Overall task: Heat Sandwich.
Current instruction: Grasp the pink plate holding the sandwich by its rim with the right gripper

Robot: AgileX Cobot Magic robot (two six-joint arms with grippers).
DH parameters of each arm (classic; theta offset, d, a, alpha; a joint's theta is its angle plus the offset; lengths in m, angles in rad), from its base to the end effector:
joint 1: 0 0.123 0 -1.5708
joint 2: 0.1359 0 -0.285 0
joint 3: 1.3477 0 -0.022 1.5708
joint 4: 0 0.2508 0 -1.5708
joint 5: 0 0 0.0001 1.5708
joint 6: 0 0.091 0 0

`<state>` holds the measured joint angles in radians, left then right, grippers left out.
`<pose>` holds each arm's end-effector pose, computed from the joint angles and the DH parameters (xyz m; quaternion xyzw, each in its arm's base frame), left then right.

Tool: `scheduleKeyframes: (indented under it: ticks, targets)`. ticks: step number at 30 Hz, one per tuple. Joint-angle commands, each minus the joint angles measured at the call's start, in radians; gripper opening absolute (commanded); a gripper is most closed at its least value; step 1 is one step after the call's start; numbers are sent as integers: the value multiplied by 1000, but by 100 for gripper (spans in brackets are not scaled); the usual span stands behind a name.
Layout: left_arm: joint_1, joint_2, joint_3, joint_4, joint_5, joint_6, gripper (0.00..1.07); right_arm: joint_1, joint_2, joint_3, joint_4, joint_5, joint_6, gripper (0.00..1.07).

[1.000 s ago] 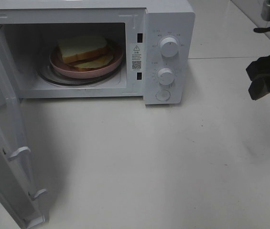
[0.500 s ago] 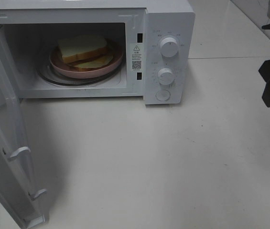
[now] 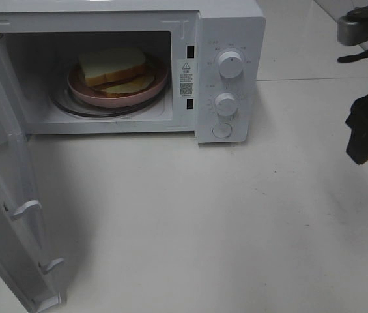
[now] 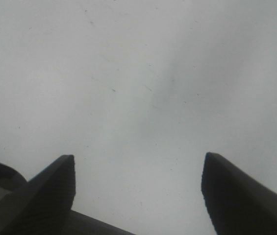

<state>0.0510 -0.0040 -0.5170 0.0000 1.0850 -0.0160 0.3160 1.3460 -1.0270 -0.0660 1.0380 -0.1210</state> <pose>-0.0085 -0.0004 0.2800 -0.0286 0.8536 0.0091 0.5200 0.2400 0.0730 0.2839 -0.2262 0.9620 -0.0159 0.1521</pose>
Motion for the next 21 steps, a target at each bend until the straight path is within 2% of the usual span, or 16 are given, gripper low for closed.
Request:
scheduleKeyframes:
  ticks: [1, 3, 7, 8, 9, 12, 14, 17, 18, 21]
  targets:
    - [4, -6, 2, -6, -17, -2, 78, 80, 55, -22, -11, 9, -88, 71]
    - [4, -6, 2, -6, -17, -2, 78, 107, 81, -33, -11, 9, -104, 71]
    - [4, -6, 2, -6, -17, -2, 78, 244, 194, -114, -24, 1, -247, 71]
    - [4, -6, 2, -6, -17, -2, 78, 244, 194, -114, -24, 1, -247, 71]
    - [4, -6, 2, -6, -17, -2, 78, 293, 230, -153, -26, -14, -347, 71]
    - [4, -6, 2, -6, -17, -2, 78, 326, 267, -202, -27, -35, -479, 71]
    - [4, -6, 2, -6, -17, -2, 78, 367, 336, -280, -26, -39, -663, 71]
    - [4, -6, 2, -6, -17, -2, 78, 391, 380, -331, -22, -33, -730, 71]
    - [4, -6, 2, -6, -17, -2, 78, 413, 426, -392, -17, -22, -784, 71]
    - [4, -6, 2, -6, -17, -2, 78, 438, 499, -485, -15, 0, -848, 71]
